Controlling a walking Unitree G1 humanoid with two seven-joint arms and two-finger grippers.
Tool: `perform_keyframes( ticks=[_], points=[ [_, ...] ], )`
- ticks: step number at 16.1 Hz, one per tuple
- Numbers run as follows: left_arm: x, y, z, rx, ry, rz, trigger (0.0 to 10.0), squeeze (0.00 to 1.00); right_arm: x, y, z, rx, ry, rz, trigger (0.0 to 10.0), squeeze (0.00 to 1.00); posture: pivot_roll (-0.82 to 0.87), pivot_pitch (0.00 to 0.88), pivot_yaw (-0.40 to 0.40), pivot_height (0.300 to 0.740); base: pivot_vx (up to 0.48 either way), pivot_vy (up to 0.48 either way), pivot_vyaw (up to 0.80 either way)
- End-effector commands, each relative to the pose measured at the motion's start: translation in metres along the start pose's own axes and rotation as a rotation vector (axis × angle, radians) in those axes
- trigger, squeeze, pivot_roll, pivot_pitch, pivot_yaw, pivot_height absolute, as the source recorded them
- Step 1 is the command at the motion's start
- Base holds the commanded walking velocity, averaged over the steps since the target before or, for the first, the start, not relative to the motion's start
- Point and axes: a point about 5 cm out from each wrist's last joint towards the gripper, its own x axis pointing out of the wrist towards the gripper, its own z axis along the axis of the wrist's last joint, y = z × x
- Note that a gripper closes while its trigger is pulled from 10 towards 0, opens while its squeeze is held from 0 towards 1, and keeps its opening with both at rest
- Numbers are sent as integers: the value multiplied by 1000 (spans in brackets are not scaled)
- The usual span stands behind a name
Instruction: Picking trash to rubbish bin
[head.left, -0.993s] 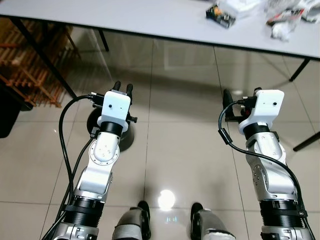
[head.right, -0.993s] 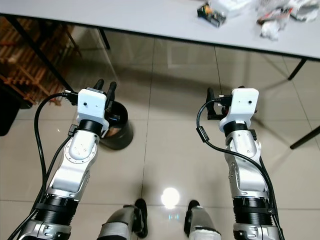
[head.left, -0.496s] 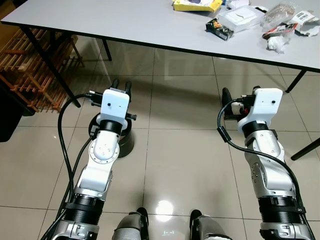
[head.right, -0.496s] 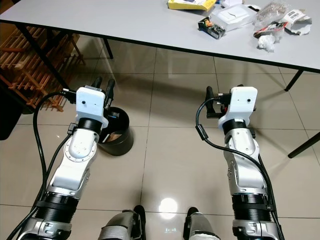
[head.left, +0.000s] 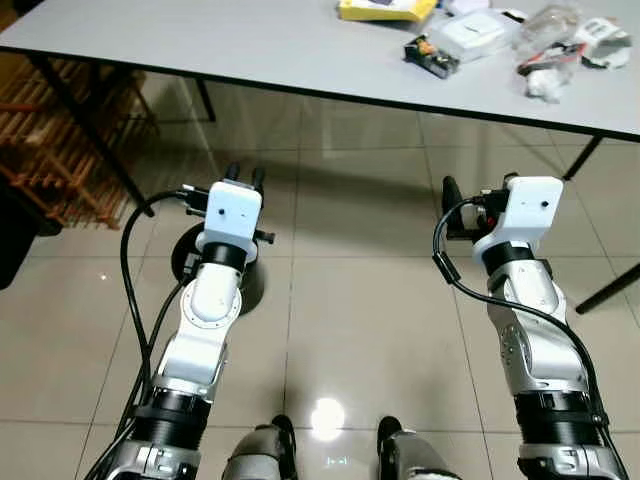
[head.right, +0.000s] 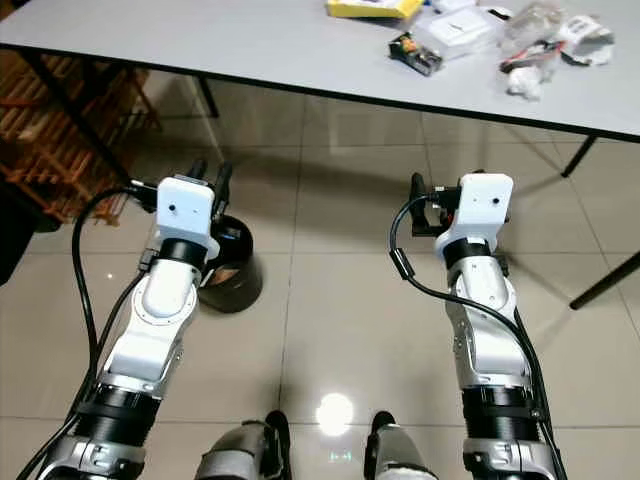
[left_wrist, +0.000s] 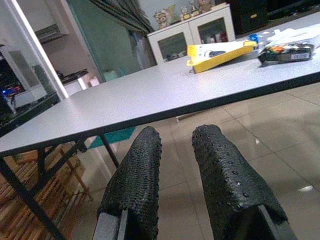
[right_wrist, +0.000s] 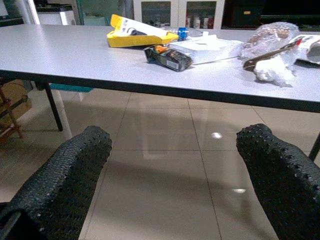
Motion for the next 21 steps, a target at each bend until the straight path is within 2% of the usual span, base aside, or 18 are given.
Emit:
perform_keyframes(
  ticks=[1, 7, 10, 17, 21],
  points=[
    [-3, 0, -3, 8, 17, 6, 10000, 0, -1, 1, -2, 20, 1, -9, 10000, 0, 89, 257, 72, 740, 259, 0, 0],
    [-3, -3, -4, 4, 24, -12, 10000, 0, -2, 5, -1, 37, -8, -8, 10000, 0, 82, 261, 85, 740, 261, 0, 0],
    [-3, -4, -4, 2, 22, -19, 10000, 0, -2, 6, -2, 42, -2, -5, 10000, 0, 82, 248, 86, 740, 264, 0, -800],
    [-5, -5, -4, 4, 20, -25, 10000, 0, -4, 9, -4, 49, -4, 5, 10000, 0, 80, 220, 88, 740, 266, 0, 0],
    [-4, -6, -3, 0, 15, -32, 10000, 0, -4, 11, -4, 49, -1, 12, 10000, 0, 77, 214, 90, 740, 271, 0, -600]
  ],
)
